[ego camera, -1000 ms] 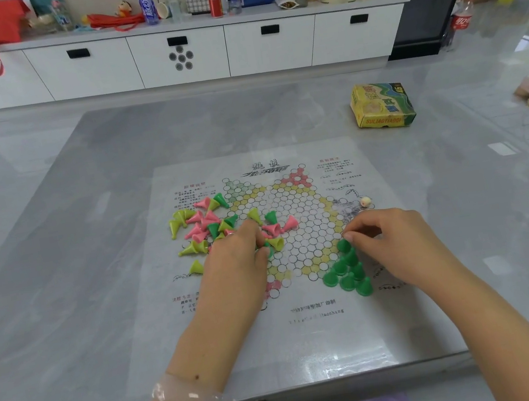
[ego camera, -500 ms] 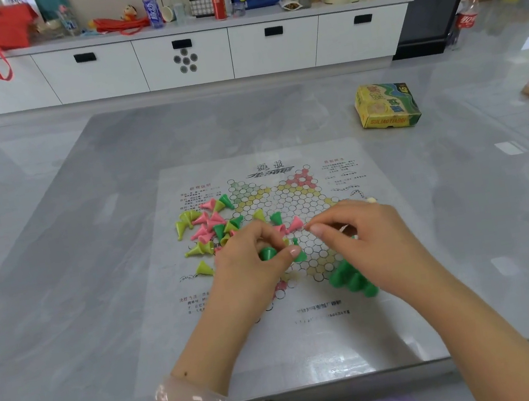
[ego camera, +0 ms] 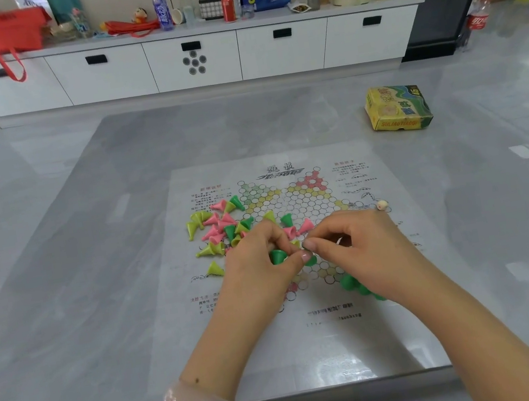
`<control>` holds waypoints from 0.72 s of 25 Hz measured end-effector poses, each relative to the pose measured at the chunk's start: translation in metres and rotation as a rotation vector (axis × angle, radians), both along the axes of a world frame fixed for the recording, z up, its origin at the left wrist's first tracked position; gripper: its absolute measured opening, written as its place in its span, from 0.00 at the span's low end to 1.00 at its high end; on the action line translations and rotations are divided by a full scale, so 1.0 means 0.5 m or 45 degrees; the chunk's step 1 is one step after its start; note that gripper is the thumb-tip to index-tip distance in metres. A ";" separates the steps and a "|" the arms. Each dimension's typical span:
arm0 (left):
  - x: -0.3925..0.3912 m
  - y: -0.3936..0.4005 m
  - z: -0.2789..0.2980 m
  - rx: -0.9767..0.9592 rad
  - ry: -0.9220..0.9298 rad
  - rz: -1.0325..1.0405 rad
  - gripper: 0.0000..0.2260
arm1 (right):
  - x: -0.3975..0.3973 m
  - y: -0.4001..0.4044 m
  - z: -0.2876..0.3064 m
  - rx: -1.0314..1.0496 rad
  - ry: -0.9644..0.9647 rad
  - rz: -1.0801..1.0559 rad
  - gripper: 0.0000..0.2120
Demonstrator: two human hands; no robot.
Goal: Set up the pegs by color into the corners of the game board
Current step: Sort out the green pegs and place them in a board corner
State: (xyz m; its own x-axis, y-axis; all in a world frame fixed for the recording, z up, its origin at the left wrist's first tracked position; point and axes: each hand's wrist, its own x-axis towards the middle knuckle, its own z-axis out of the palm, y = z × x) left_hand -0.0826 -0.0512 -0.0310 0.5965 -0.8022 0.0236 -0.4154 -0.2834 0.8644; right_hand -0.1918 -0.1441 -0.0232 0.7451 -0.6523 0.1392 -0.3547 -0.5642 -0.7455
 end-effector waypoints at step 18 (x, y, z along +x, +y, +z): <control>0.189 -0.110 0.040 0.646 -0.934 -0.150 0.15 | -0.032 -0.017 0.034 0.207 -0.282 -0.280 0.11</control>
